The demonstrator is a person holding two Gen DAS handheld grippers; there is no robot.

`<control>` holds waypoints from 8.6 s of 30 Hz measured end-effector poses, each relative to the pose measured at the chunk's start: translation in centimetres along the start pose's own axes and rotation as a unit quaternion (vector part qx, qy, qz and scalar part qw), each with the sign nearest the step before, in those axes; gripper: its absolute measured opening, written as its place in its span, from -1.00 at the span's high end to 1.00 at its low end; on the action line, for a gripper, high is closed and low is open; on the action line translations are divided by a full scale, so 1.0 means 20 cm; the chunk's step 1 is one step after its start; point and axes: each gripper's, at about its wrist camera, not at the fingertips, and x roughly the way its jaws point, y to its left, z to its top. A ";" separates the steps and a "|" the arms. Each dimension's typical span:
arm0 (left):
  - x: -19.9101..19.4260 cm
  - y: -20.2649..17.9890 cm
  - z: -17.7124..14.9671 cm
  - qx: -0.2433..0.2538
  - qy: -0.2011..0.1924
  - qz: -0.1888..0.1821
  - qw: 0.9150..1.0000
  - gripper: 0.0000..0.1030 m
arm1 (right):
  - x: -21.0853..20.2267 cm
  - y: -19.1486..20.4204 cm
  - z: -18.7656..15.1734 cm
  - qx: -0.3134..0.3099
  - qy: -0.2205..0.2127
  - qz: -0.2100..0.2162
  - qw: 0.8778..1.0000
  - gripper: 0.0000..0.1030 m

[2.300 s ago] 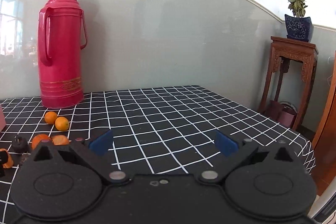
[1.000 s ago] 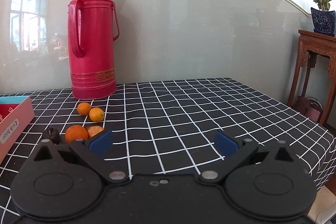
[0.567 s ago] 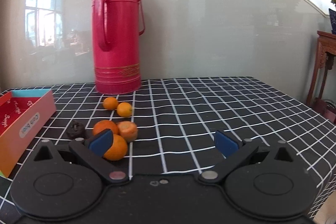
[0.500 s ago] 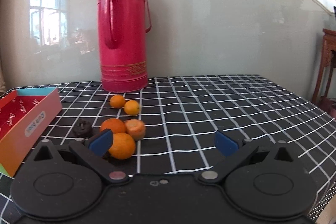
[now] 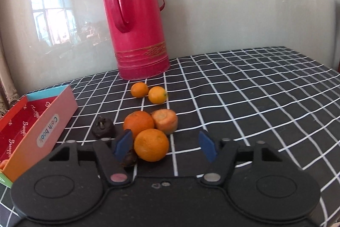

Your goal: Organize fruits

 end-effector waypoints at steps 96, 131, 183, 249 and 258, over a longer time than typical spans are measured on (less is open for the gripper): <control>-0.23 -0.84 -0.21 0.090 0.050 -0.288 0.952 -0.47 | -0.42 -0.40 0.03 -0.008 -0.157 -0.268 0.950 -0.89; -0.17 -0.73 -0.15 0.077 0.052 -0.264 0.960 0.22 | -0.39 -0.30 0.00 -0.020 -0.143 -0.241 0.960 -0.89; -0.08 0.13 -0.04 0.013 0.027 -0.056 0.998 -0.76 | -0.04 0.18 0.00 -0.039 -0.025 0.009 0.999 -0.46; -0.03 0.49 -0.06 -0.042 0.041 0.008 0.998 -0.87 | -0.16 0.77 0.00 -0.157 -0.044 0.194 0.967 -0.60; -0.04 0.42 -0.06 -0.027 0.037 -0.002 0.999 -0.88 | -0.09 0.51 0.11 -0.107 -0.042 -0.012 0.993 -0.89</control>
